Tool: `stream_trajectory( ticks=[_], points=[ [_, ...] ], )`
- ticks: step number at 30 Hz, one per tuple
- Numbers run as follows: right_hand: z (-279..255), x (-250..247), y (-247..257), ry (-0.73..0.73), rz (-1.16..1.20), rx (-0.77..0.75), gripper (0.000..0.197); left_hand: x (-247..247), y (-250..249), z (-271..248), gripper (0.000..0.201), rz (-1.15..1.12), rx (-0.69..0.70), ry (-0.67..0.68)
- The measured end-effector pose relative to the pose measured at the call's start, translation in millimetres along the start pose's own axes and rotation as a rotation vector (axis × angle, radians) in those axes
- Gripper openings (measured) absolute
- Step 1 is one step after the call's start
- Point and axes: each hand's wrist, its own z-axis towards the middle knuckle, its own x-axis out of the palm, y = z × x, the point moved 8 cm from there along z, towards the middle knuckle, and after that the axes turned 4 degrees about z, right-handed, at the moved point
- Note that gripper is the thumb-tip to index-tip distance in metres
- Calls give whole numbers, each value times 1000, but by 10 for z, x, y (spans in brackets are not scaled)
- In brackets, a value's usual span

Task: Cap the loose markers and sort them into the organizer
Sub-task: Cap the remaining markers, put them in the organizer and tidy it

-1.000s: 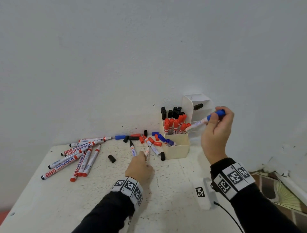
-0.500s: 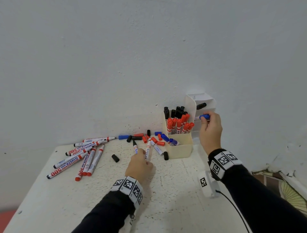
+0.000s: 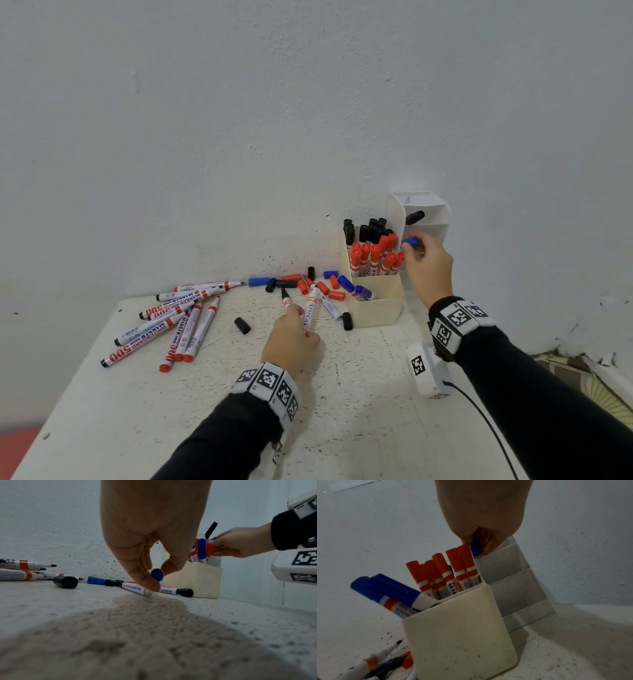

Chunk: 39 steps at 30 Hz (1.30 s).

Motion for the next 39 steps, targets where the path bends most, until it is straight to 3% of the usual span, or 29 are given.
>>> stream_trajectory(
  ticks=[4, 7, 11, 13, 16, 20, 24, 26, 32, 39],
  points=[
    [-30, 35, 7, 27, -14, 39, 27, -41, 32, 10, 44, 5, -18, -24],
    [-65, -18, 38, -46, 10, 92, 29, -96, 78, 9, 47, 21, -29, -52],
    [-186, -175, 159, -214, 93, 117, 14, -172, 188, -4, 42, 23, -47, -56],
    [-285, -161, 339, -211, 206, 79, 7, -242, 253, 1, 36, 11, -50, -76],
    [-487, -14, 799, -67, 345, -119, 17, -352, 351, 25, 26, 13, -55, -127],
    [-782, 391, 1293, 275, 363, -279, 15, -514, 503, 15, 19, 73, -70, -178],
    [-993, 1043, 1257, 718, 162, -44, 13, -729, 655, -25, 26, 159, -76, -264],
    [-1057, 1320, 1124, 863, -3, 52, 9, -783, 741, -29, 29, 225, -71, -265],
    [-991, 1993, 804, 1011, -306, 65, 28, -881, 901, 40, 39, 225, -83, -253],
    [-996, 2503, 711, 1091, -507, -191, 49, -910, 947, 147, 37, 266, -94, -327]
  ],
)
